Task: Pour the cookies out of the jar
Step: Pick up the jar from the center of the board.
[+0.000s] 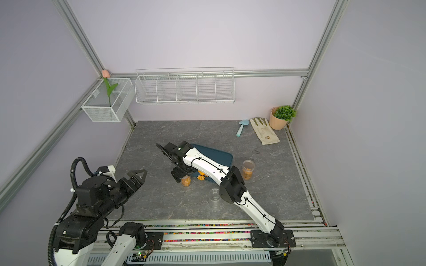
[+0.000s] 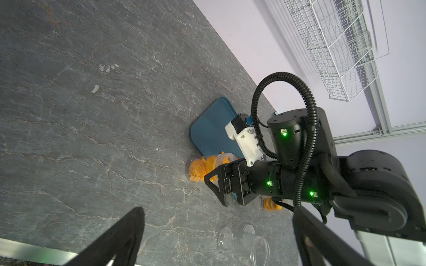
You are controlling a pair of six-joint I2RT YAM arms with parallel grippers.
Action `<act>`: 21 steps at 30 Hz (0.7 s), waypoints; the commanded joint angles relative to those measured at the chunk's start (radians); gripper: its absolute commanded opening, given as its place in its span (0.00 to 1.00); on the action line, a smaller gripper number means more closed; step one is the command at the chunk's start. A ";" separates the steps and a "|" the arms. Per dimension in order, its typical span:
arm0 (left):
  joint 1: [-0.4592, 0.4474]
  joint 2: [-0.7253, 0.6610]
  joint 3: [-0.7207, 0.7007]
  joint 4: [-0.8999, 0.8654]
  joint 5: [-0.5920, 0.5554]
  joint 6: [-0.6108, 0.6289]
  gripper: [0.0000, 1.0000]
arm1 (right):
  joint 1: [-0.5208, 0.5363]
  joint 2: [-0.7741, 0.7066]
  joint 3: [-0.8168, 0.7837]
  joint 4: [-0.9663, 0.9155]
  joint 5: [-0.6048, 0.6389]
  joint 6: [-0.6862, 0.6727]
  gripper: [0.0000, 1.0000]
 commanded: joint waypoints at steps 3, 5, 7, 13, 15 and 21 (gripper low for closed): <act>0.004 0.014 0.018 -0.025 -0.004 0.020 1.00 | -0.003 0.036 0.027 0.003 -0.010 -0.017 0.90; 0.004 0.017 0.019 -0.025 -0.003 0.021 1.00 | -0.006 0.043 0.026 0.001 -0.011 -0.017 0.91; 0.004 0.017 0.018 -0.025 -0.004 0.022 1.00 | -0.009 0.049 0.027 0.001 -0.005 -0.017 0.93; 0.004 0.009 0.012 -0.031 -0.007 0.021 1.00 | -0.014 0.046 0.029 0.027 0.008 -0.020 1.00; 0.004 0.007 0.010 -0.033 -0.007 0.021 1.00 | -0.016 0.043 0.028 0.030 0.013 -0.023 0.98; 0.004 0.004 -0.001 -0.026 -0.008 0.016 1.00 | -0.015 0.032 0.027 0.035 0.025 -0.039 0.91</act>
